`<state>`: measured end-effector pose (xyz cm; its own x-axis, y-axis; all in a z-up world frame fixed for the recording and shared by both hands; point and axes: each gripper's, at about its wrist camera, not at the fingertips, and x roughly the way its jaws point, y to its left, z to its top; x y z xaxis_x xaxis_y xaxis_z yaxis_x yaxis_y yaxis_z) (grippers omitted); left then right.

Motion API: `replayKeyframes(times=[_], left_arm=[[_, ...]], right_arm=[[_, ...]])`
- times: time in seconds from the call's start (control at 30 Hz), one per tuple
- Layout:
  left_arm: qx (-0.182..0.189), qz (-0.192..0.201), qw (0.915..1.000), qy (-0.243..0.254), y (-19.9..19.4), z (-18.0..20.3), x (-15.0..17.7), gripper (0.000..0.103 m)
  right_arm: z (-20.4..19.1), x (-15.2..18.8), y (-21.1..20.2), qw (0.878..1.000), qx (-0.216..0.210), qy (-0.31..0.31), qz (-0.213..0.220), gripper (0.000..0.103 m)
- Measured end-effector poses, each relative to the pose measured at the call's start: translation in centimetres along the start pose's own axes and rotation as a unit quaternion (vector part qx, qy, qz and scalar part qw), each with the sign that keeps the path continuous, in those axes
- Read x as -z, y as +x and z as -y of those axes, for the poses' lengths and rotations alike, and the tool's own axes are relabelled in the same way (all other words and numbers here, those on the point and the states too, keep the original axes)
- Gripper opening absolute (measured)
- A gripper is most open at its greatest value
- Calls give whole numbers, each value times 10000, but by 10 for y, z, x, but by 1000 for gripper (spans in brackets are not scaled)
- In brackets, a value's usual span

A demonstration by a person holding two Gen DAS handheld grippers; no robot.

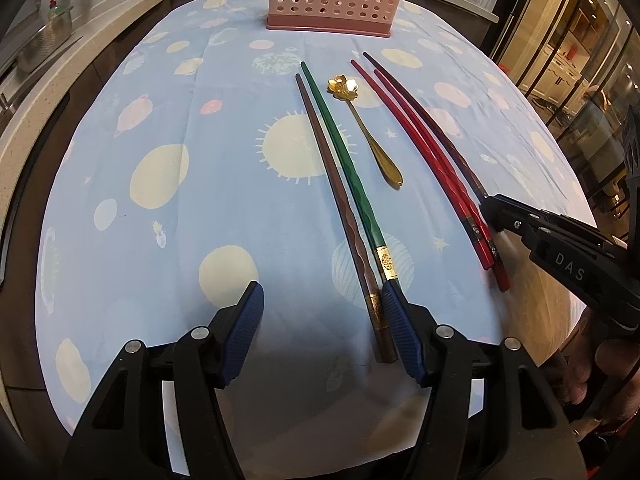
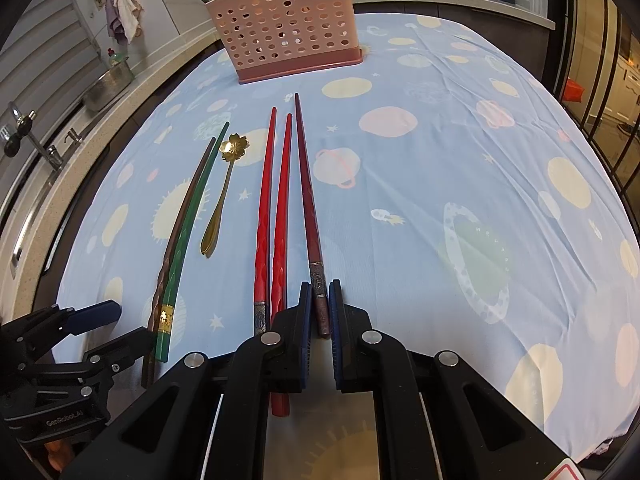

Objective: Organize utensils
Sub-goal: 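Grasp the dark brown chopstick with the left tool while the right tool grasps a red chopstick, then lift both chopsticks and carry them toward the pink holder with both tools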

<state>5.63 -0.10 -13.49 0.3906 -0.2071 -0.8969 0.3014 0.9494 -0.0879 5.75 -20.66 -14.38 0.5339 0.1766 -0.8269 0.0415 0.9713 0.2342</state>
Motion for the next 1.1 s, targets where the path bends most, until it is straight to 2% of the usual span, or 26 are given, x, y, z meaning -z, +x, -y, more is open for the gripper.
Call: replayKeyframes(times=[0.3, 0.4, 0.47, 0.53, 0.63, 0.8, 1.1], left_arm=[[-154, 2, 9999, 57, 2, 0, -1, 58], [-150, 20, 9998, 115, 2, 3, 0, 56], [-88, 57, 9999, 104, 0, 2, 0, 46], [-49, 80, 9999, 76, -1, -1, -1, 29], [70, 70, 9999, 29, -1, -4, -1, 10], [103, 129, 9999, -2, -5, -6, -1, 8], [36, 556, 9982, -214, -35, -20, -13, 7]], right_arm=[[1, 0, 0, 10000, -16, 22, -3, 8], [1, 1, -1, 10000, -16, 18, -4, 8], [1, 0, -1, 10000, -17, 17, -4, 8], [1, 0, -1, 10000, -20, 14, -4, 8], [1, 0, -1, 10000, -19, 4, -4, 8], [0, 1, -4, 10000, -32, -2, 28, 7], [0, -10, -33, 9991, -134, 83, 386, 7]])
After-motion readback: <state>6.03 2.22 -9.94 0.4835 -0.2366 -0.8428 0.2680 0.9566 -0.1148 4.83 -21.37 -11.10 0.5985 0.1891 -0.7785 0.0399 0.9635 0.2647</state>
